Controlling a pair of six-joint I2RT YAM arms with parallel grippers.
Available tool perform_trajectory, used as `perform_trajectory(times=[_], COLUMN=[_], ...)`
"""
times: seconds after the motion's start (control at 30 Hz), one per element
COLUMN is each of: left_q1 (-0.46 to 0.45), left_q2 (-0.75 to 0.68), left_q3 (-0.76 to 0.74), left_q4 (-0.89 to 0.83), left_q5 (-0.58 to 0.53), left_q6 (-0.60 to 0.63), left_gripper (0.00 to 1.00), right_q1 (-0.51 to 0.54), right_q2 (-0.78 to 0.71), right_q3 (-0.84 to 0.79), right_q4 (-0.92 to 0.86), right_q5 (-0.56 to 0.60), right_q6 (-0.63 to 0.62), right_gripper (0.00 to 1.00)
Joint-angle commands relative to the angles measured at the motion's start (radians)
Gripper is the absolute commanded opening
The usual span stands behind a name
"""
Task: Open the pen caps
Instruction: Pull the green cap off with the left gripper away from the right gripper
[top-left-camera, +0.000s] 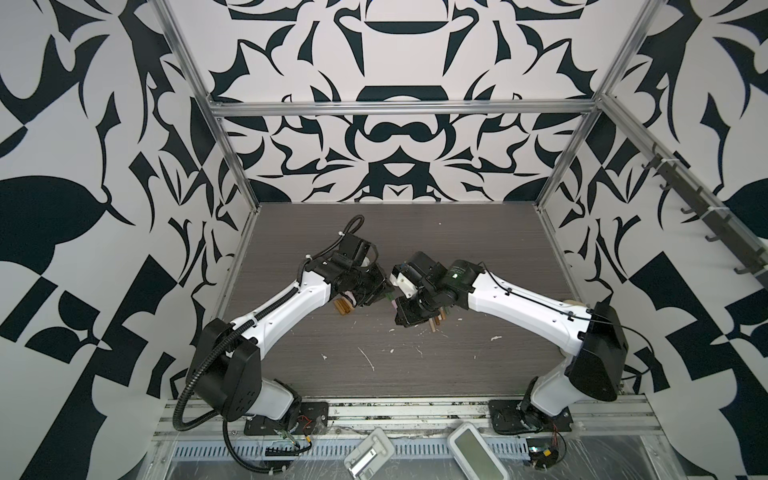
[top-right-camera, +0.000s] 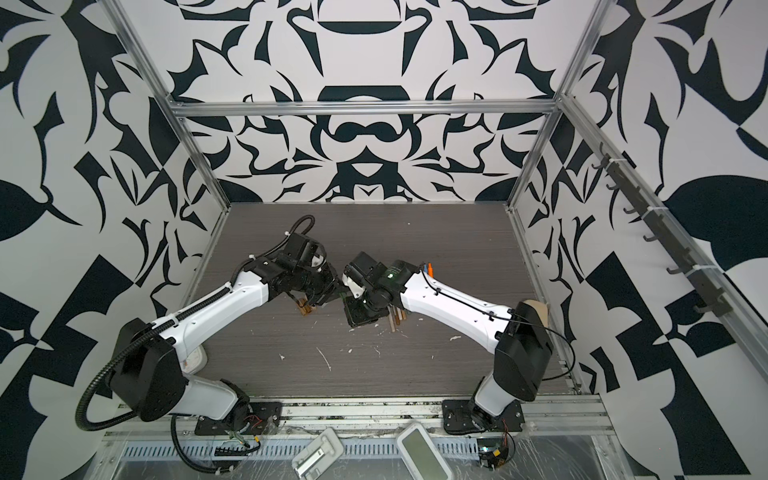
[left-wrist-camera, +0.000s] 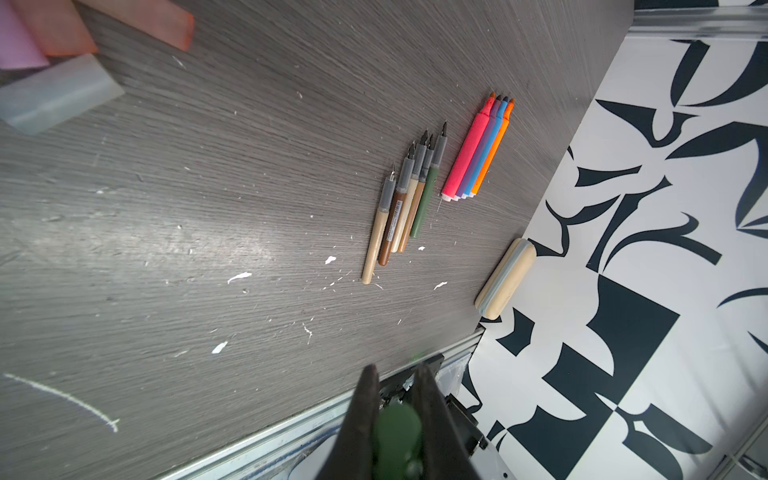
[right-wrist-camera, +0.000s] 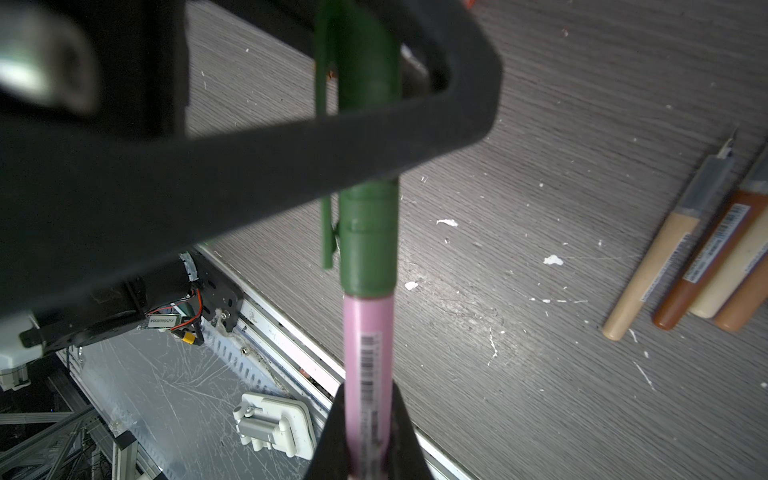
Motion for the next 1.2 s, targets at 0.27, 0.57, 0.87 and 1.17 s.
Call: perform_trajectory(times=[0.27, 0.57, 0.87, 1.17], left_q1=[0.285, 0.292, 0.330, 0.415], left_q2=[0.168, 0.196, 0.116, 0.037], left_q3=[0.121, 0.101, -0.083, -0.251], left_q4=[-0.164, -0.171, -0.197, -0.173], left_q5=[0.045, 0.050, -0.036, -0.057], left_q6=[0.271, 0.300, 0.350, 0.391], left_gripper=[0.00, 0.00, 0.00, 0.00], right_q1=[0.109, 0.120, 0.115, 0.109], right_q2=[-0.197, -0.311, -0.301, -0.264], right_q3=[-0.185, -0.281, -0.287, -0.263], right_q4=[0.007, 0.027, 0.031, 0.037], right_q5=[0.046, 0.082, 0.101, 0.073], right_q6=[0.075, 0.139, 0.135, 0.116], right_gripper=[0.00, 0.00, 0.00, 0.00])
